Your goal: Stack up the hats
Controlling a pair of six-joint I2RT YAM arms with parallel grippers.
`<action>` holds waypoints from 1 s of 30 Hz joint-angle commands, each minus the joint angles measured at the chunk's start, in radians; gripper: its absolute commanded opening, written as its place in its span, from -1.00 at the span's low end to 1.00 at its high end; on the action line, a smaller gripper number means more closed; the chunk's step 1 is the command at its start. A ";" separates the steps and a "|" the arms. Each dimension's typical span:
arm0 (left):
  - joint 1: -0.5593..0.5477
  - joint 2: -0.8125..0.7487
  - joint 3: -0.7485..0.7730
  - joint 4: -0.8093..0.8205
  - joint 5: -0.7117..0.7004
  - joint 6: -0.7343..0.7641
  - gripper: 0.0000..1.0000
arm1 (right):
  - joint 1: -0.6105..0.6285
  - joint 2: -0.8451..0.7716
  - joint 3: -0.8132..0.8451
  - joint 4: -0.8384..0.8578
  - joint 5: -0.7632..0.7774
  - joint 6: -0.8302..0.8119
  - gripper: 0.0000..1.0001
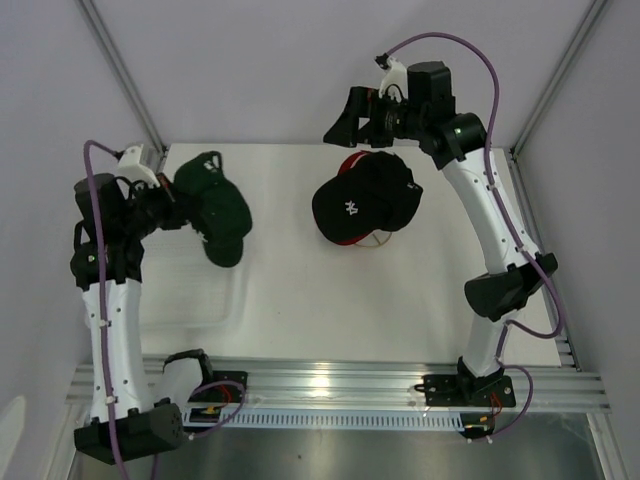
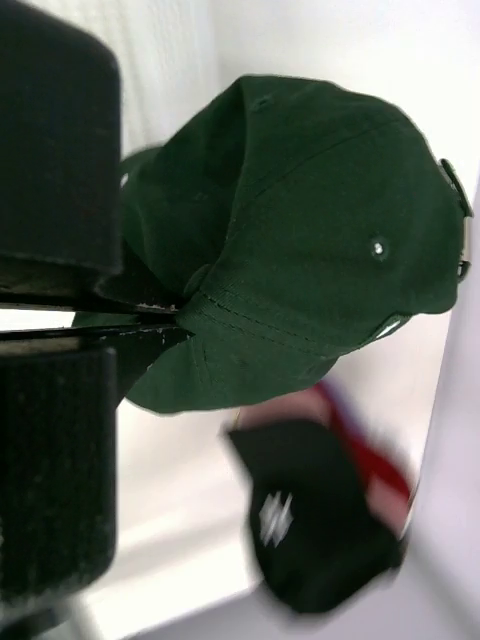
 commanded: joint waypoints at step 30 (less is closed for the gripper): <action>-0.547 0.156 0.231 0.204 0.278 -0.069 -0.99 | 0.157 -0.184 -0.284 0.175 0.242 0.015 0.52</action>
